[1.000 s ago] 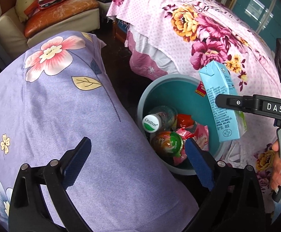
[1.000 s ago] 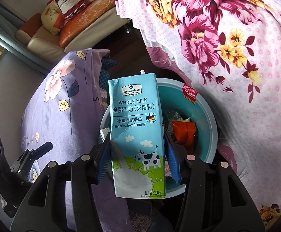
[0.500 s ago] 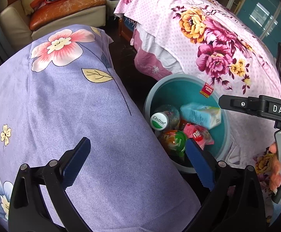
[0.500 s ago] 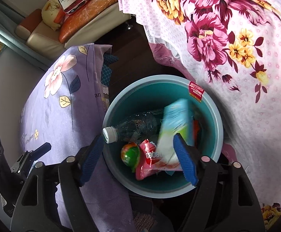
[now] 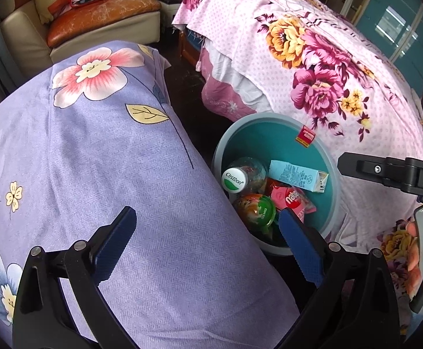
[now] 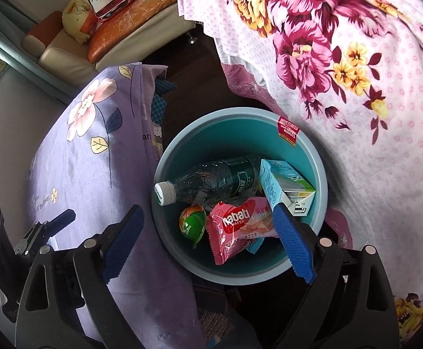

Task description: Collect trash

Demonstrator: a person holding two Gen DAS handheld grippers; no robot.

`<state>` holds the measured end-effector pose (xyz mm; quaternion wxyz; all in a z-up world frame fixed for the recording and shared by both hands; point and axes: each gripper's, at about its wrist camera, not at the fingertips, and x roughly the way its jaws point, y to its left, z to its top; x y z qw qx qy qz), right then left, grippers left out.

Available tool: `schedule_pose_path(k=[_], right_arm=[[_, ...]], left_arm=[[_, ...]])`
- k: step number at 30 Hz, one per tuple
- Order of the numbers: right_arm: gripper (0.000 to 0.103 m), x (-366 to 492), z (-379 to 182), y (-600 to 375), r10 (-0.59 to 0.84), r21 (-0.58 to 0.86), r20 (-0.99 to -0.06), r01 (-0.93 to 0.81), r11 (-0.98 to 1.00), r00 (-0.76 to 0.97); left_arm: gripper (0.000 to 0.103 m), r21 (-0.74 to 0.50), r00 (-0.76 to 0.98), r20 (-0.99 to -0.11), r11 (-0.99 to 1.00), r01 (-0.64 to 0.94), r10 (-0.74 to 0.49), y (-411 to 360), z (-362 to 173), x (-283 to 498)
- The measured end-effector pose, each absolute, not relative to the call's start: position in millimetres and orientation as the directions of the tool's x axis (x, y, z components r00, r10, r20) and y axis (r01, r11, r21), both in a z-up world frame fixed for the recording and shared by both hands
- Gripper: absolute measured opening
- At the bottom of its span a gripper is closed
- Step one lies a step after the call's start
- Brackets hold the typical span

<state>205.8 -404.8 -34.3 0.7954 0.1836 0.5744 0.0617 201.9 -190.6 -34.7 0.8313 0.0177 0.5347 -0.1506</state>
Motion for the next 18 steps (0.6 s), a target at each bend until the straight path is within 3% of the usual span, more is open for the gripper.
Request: schedule_pose_path(k=[6,18], right_arm=[[0.096,189,-16,-401,0.295,0.345,-0.882,0.076,0.936,0.369],[0.096,143,21,-390,0.209,0.248,-0.869,0.028,0.968,0.448]], left_arm=[[0.098,-0.13,0.42,-0.875,0.953,0.273,-0.239,-188,-14,184],[0.099,-0.11,0.482,-0.849,0.964,0.244,-0.219,-172,20,150]])
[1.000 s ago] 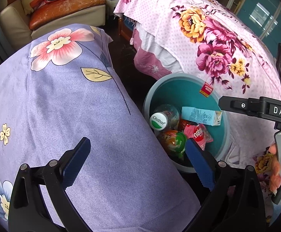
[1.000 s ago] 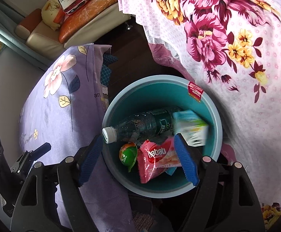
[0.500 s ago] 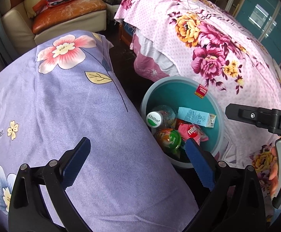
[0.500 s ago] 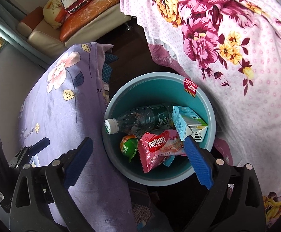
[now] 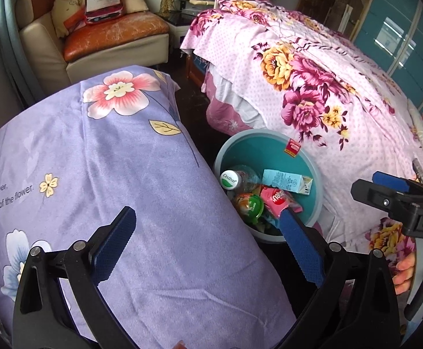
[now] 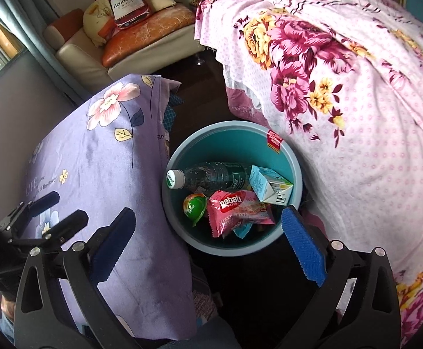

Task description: Collect trash

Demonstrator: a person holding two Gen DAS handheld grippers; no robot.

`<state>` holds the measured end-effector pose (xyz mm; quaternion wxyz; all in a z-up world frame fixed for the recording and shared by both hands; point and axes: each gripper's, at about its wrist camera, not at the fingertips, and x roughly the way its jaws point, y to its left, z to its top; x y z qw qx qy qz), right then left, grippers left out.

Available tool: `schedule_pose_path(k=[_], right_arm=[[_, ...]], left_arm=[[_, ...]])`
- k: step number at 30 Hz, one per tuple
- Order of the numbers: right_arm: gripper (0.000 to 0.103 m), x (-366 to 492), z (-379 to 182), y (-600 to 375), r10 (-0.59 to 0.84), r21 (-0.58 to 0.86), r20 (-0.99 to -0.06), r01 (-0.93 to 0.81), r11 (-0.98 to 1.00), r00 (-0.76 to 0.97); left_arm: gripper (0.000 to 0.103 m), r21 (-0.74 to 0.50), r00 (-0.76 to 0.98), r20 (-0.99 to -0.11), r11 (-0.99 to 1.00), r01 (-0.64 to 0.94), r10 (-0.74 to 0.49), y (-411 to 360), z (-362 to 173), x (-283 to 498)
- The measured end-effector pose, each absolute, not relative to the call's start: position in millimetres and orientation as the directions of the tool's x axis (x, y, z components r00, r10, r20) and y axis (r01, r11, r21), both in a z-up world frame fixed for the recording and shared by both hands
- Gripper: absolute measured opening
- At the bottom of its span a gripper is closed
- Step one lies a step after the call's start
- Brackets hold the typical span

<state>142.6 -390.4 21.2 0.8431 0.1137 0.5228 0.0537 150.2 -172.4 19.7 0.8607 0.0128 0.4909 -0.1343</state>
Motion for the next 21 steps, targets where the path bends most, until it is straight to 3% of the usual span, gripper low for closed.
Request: schedule_pose_path(k=[21], right_arm=[[0.096,76,41,-368,0.102,0.111,-0.855,-0.013,0.994,0.509]], left_arm=[[0.099,-0.062,0.534,-0.831,0.98,0.189,-0.156,-144,33,103]])
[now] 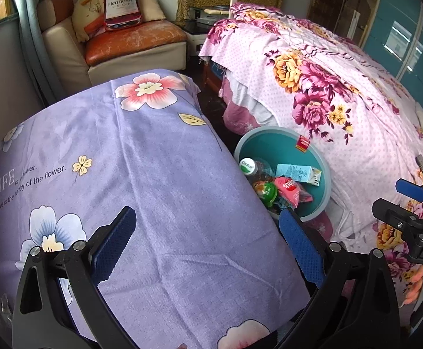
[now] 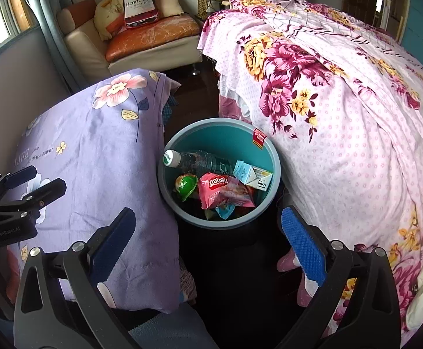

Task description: Collect trash

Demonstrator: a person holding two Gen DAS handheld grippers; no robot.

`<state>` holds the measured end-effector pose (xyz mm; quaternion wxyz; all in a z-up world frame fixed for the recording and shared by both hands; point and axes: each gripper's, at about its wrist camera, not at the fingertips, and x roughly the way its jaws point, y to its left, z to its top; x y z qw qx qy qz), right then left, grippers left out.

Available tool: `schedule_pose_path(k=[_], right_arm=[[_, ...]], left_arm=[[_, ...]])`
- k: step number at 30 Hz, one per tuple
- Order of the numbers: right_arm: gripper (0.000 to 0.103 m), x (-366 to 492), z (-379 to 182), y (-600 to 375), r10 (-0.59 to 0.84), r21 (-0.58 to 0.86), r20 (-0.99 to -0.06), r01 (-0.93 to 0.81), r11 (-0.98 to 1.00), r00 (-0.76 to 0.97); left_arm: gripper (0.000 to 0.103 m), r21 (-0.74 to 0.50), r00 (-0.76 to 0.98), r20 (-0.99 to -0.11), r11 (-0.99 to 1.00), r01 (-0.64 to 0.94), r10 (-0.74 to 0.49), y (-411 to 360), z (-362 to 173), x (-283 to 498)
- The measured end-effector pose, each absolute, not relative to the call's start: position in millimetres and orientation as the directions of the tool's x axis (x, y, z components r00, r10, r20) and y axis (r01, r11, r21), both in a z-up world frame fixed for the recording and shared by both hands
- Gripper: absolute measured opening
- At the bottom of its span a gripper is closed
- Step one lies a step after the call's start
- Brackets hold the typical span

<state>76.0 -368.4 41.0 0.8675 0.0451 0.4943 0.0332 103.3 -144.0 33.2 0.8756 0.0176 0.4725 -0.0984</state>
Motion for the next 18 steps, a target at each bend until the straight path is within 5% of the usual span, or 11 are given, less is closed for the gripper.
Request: schedule_pose_path(k=[18], right_arm=[[0.096,88,19,-343,0.103,0.094,-0.874,-0.043,0.995,0.475]], left_arm=[[0.099,-0.058,0.518,-0.847,0.99,0.132,-0.119,-122,13,109]])
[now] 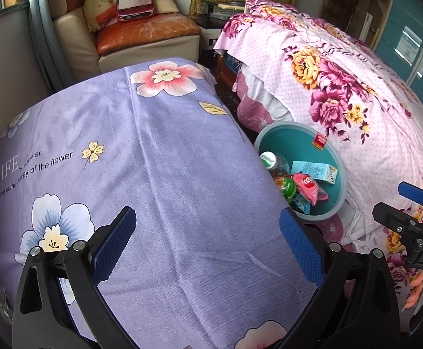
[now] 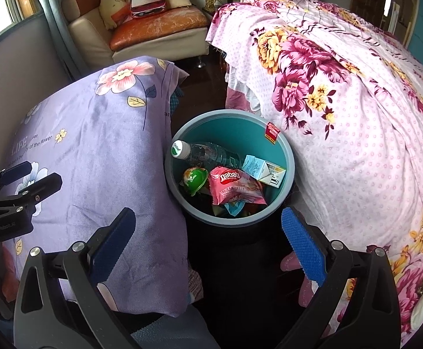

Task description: Collect trash

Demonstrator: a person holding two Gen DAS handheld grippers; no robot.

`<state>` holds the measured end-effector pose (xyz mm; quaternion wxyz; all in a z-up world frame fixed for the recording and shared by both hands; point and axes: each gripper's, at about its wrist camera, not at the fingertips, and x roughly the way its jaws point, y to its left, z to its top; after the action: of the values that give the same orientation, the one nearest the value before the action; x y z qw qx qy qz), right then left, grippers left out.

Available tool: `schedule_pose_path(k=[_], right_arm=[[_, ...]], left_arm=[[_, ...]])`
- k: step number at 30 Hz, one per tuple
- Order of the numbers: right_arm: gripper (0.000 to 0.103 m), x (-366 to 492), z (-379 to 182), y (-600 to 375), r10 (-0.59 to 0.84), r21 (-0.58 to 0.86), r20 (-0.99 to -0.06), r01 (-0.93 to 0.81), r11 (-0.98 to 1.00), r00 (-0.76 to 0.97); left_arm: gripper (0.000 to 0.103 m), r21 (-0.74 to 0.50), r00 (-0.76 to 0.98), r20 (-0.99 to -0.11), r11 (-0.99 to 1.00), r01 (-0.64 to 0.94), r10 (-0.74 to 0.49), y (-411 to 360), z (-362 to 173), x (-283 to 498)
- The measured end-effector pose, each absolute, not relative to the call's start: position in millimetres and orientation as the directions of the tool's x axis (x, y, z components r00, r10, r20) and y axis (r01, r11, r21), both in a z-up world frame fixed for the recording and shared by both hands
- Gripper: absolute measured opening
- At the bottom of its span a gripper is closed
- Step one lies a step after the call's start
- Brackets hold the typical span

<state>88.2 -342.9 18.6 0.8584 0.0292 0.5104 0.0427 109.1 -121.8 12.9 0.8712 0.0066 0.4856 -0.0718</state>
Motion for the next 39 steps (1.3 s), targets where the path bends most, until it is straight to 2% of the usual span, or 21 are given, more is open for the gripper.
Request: schedule_pose_path(k=[39], right_arm=[[0.096,110,-8,-347,0.103,0.105,-0.892,-0.019,0.994,0.44]], left_arm=[[0.099,-0.042,0.514,-0.853,0.994,0.105,-0.091,-122,-12,121]])
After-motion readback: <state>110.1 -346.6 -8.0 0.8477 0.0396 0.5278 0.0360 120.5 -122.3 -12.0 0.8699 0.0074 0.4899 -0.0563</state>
